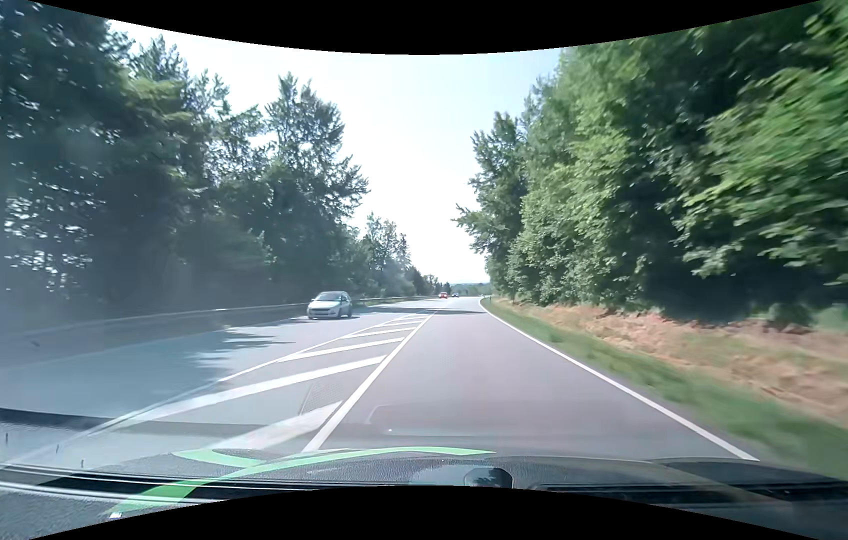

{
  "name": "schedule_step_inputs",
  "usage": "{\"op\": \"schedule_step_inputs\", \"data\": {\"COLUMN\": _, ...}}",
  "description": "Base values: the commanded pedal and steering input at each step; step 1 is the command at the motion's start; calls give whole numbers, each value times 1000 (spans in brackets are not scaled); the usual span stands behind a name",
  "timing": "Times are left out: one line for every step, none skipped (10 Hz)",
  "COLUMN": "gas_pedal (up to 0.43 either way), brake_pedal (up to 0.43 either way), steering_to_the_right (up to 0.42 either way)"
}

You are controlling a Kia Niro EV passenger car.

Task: Follow the waypoints while adhering to traffic rules and regulations

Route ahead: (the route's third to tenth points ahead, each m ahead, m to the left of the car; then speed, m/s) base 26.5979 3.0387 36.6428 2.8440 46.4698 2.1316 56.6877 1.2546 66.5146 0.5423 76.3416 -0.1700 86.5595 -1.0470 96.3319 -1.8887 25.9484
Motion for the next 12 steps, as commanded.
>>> {"op": "schedule_step_inputs", "data": {"gas_pedal": 150, "brake_pedal": 0, "steering_to_the_right": 3}}
{"op": "schedule_step_inputs", "data": {"gas_pedal": 169, "brake_pedal": 0, "steering_to_the_right": 3}}
{"op": "schedule_step_inputs", "data": {"gas_pedal": 169, "brake_pedal": 0, "steering_to_the_right": 3}}
{"op": "schedule_step_inputs", "data": {"gas_pedal": 169, "brake_pedal": 0, "steering_to_the_right": 3}}
{"op": "schedule_step_inputs", "data": {"gas_pedal": 177, "brake_pedal": 0, "steering_to_the_right": 3}}
{"op": "schedule_step_inputs", "data": {"gas_pedal": 189, "brake_pedal": 0, "steering_to_the_right": 3}}
{"op": "schedule_step_inputs", "data": {"gas_pedal": 197, "brake_pedal": 0, "steering_to_the_right": 3}}
{"op": "schedule_step_inputs", "data": {"gas_pedal": 197, "brake_pedal": 0, "steering_to_the_right": 3}}
{"op": "schedule_step_inputs", "data": {"gas_pedal": 197, "brake_pedal": 0, "steering_to_the_right": 3}}
{"op": "schedule_step_inputs", "data": {"gas_pedal": 197, "brake_pedal": 0, "steering_to_the_right": 3}}
{"op": "schedule_step_inputs", "data": {"gas_pedal": 197, "brake_pedal": 0, "steering_to_the_right": 3}}
{"op": "schedule_step_inputs", "data": {"gas_pedal": 189, "brake_pedal": 0, "steering_to_the_right": 4}}
